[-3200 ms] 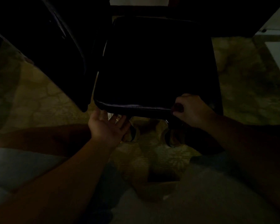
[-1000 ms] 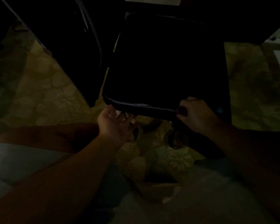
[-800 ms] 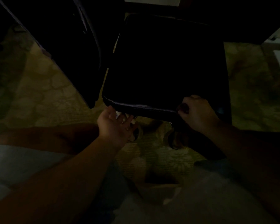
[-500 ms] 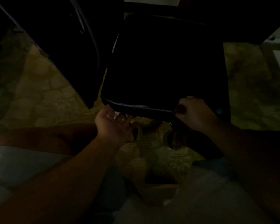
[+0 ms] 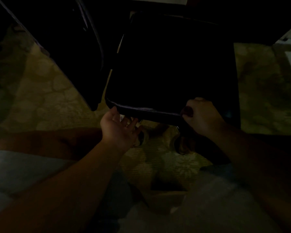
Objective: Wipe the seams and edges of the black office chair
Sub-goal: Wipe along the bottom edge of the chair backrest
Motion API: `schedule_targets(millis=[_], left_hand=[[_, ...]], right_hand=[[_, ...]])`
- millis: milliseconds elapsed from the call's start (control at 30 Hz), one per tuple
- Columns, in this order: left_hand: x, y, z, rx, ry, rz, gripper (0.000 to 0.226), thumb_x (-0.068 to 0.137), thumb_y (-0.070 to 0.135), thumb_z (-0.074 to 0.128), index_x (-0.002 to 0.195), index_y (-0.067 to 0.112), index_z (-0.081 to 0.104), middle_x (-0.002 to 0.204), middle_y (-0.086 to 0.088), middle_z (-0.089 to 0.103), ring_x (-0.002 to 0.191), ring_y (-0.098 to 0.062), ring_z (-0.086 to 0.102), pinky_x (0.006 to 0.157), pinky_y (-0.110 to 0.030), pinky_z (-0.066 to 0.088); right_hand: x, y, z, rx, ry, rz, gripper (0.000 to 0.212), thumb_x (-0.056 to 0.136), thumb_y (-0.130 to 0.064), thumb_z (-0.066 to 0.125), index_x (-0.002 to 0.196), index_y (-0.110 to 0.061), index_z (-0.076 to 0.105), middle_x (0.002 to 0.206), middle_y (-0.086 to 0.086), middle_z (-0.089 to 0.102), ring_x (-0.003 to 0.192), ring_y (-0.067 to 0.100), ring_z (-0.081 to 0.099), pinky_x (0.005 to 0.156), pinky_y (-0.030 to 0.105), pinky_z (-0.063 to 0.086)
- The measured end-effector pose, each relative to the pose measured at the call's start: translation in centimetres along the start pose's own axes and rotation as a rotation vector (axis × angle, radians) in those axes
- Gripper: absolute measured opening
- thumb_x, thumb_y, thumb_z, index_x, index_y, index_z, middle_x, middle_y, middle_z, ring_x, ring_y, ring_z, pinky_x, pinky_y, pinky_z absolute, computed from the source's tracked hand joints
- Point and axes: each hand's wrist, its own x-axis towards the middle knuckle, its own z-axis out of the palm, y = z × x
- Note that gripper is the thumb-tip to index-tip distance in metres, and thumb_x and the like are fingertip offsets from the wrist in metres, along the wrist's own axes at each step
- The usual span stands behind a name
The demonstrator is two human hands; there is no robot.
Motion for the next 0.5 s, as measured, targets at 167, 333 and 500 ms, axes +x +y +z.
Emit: schedule_targets(millis=[167, 333, 500], left_hand=[[0.21, -0.07, -0.14, 0.006, 0.006, 0.008, 0.050, 0.100, 0.047, 0.042, 0.146, 0.031, 0.051, 0.145, -0.009, 0.055, 0.123, -0.035, 0.060, 0.103, -0.054, 0.044], [0.44, -0.05, -0.34, 0.001, -0.004, 0.013, 0.049, 0.101, 0.048, 0.042, 0.146, 0.031, 0.051, 0.144, -0.009, 0.055, 0.124, -0.036, 0.059, 0.110, -0.056, 0.038], [0.62, -0.16, -0.26, 0.002, -0.009, 0.016, 0.048, 0.100, 0.048, 0.041, 0.144, 0.033, 0.053, 0.144, -0.009, 0.055, 0.125, -0.036, 0.059, 0.112, -0.057, 0.036]], right_hand=[[0.12, 0.12, -0.11, 0.013, 0.050, 0.045, 0.020, 0.089, -0.028, 0.068, 0.097, -0.010, 0.065, 0.102, 0.010, 0.057, 0.090, 0.027, 0.058, 0.069, 0.028, 0.038], [0.02, -0.39, 0.00, -0.016, -0.028, -0.045, 0.020, 0.088, -0.029, 0.069, 0.096, -0.011, 0.066, 0.100, 0.008, 0.058, 0.089, 0.028, 0.060, 0.072, 0.034, 0.046], [0.29, -0.01, -0.03, 0.024, 0.081, 0.061, 0.020, 0.088, -0.027, 0.068, 0.094, -0.009, 0.064, 0.099, 0.010, 0.057, 0.088, 0.028, 0.059, 0.067, 0.028, 0.038]])
